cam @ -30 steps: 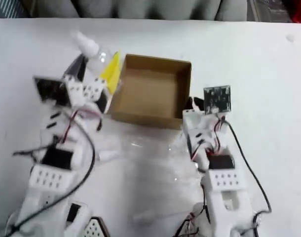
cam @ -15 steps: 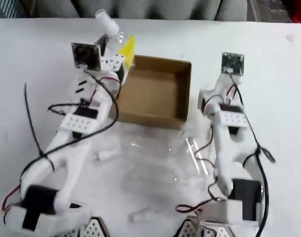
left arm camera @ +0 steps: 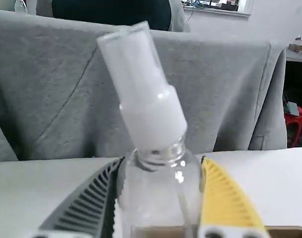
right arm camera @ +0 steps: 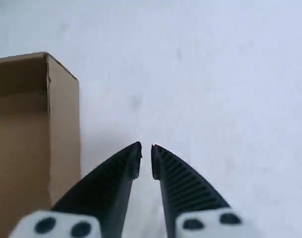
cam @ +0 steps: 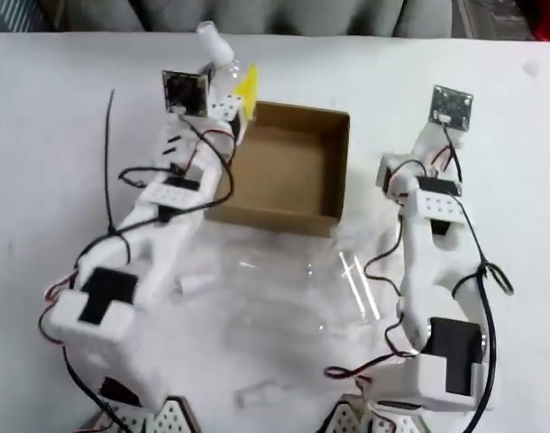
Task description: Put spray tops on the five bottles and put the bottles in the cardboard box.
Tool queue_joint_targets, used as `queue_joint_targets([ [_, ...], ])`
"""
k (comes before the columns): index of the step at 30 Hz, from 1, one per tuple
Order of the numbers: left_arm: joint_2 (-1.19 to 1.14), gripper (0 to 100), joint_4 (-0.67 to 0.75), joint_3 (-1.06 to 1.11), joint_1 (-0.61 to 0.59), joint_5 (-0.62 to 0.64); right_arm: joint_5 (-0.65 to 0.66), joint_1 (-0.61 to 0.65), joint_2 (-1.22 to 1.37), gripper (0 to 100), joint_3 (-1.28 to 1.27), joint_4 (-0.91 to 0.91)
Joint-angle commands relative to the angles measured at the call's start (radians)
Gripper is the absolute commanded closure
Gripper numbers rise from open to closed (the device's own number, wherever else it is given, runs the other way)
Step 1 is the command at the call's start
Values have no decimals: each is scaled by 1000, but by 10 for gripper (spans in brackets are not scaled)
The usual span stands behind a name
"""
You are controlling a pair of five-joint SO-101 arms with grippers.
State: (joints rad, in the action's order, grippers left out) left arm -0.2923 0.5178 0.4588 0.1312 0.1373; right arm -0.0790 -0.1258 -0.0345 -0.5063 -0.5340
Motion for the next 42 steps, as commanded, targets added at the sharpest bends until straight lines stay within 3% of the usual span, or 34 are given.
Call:
queue_joint_targets([
  [1,-36,978,37,-115,13,-12,-8,-19,12,981,51,30],
  [14,-108,978,37,-110,12,-21,0,-21,151,981,192,-35],
  [20,-156,978,38,-117,12,-206,2,-18,154,981,190,-35],
  [28,-177,979,146,-110,13,-130,29,-16,156,981,190,-35],
  [35,-197,979,153,-100,12,-84,29,-16,157,981,189,-35],
  [42,-312,979,347,-100,12,-84,29,-15,157,981,186,-35],
])
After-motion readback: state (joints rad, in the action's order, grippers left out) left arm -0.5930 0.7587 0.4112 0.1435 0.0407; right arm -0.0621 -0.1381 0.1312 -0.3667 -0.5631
